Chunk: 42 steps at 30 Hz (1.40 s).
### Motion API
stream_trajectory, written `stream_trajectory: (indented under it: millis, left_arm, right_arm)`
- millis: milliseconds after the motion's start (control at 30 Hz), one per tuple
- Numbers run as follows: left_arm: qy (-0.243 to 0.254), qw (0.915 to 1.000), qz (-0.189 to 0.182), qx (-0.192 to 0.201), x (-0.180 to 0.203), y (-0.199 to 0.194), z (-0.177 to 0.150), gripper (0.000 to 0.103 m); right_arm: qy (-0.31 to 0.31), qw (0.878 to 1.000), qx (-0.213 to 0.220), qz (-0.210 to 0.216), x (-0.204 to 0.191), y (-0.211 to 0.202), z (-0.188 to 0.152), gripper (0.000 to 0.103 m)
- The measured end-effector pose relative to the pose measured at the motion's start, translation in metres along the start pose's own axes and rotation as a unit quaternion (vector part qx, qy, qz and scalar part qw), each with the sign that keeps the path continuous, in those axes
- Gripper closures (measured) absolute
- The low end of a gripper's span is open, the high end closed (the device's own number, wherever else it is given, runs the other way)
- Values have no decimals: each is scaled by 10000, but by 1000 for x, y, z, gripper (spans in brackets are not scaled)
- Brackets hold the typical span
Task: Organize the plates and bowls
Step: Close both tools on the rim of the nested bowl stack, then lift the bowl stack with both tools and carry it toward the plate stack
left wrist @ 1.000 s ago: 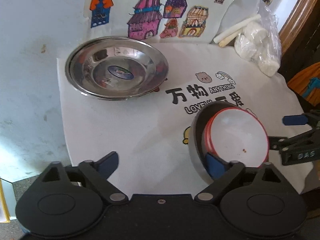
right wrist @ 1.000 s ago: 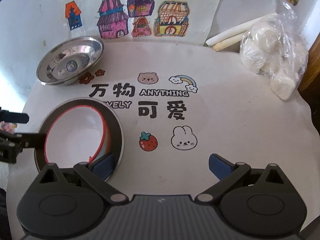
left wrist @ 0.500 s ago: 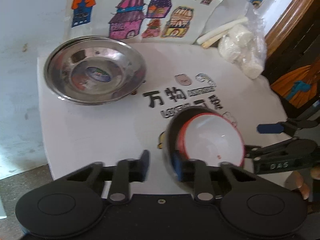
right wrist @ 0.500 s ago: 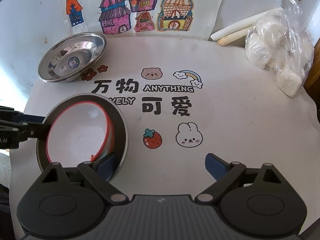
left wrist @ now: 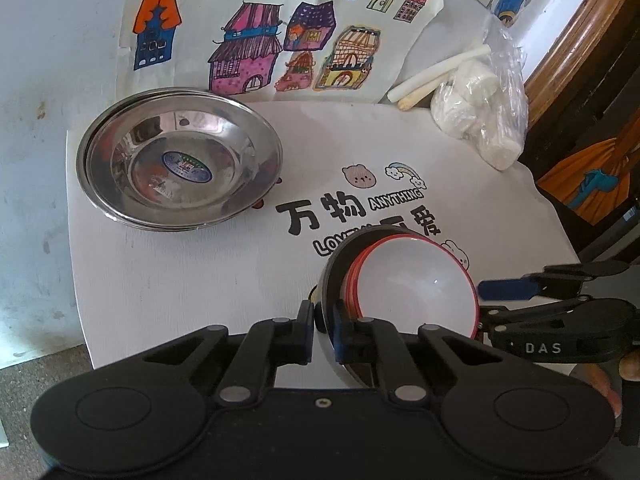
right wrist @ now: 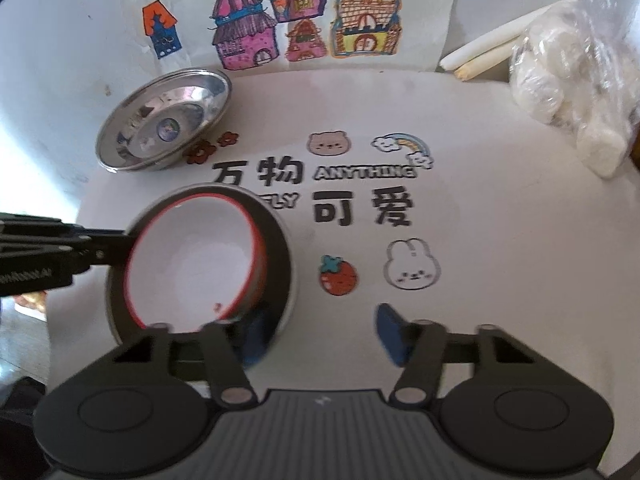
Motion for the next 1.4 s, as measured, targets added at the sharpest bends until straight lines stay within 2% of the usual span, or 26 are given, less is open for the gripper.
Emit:
stream_trajectory:
  millis: [100, 200, 367, 467, 800, 900, 1000, 1067, 1200, 1400]
  left_arm:
    - [-27, 10000, -21, 32, -1, 1, 1, 93]
    - [-54, 9999, -51, 68, -3, 2, 1, 93]
    - [-45, 9998, -23, 175, -2, 2, 1, 95]
    - [-30, 9997, 33, 225, 0, 3, 0, 96]
    - [-8, 9995, 45, 323, 0, 3, -1, 96]
    - [117, 9991, 93, 400, 3, 3, -4, 95]
    - [356, 9980, 292, 424, 11, 3, -5, 96]
    - [421, 9981, 313, 311, 12, 4, 0, 96]
    - [399, 9987, 33, -326, 1, 13, 21, 96]
    - [789, 9912, -83, -1060, 2, 28, 39, 96]
  right_arm:
    - [106, 9998, -32, 185, -2, 2, 2, 71]
    - [264, 9991, -32, 331, -3, 4, 4, 78]
    - [679, 9964, -33, 507, 2, 8, 2, 80]
    - [908, 9939, -17, 620, 2, 10, 1, 88]
    - [1170, 9916, 95, 536, 0, 10, -3, 87]
    - [1155, 9920, 115, 498, -1, 10, -4, 87]
    - [1115, 9926, 138, 459, -3, 10, -4, 86]
    - [1053, 9935, 116, 408, -5, 9, -4, 86]
    - [1042, 9935, -107, 434, -6, 9, 0, 86]
    - [1306, 9885, -399, 651, 3, 13, 4, 86]
Point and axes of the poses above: each gripper's, at about its wrist camera, not at the fingertips, and y roughly the way its jaws point, x to its right, z to its top, the point moved 1 cm from there along y, roughly the way its jaws point, and after that the axes turned 4 degrees about y, right-handed, at the moved point
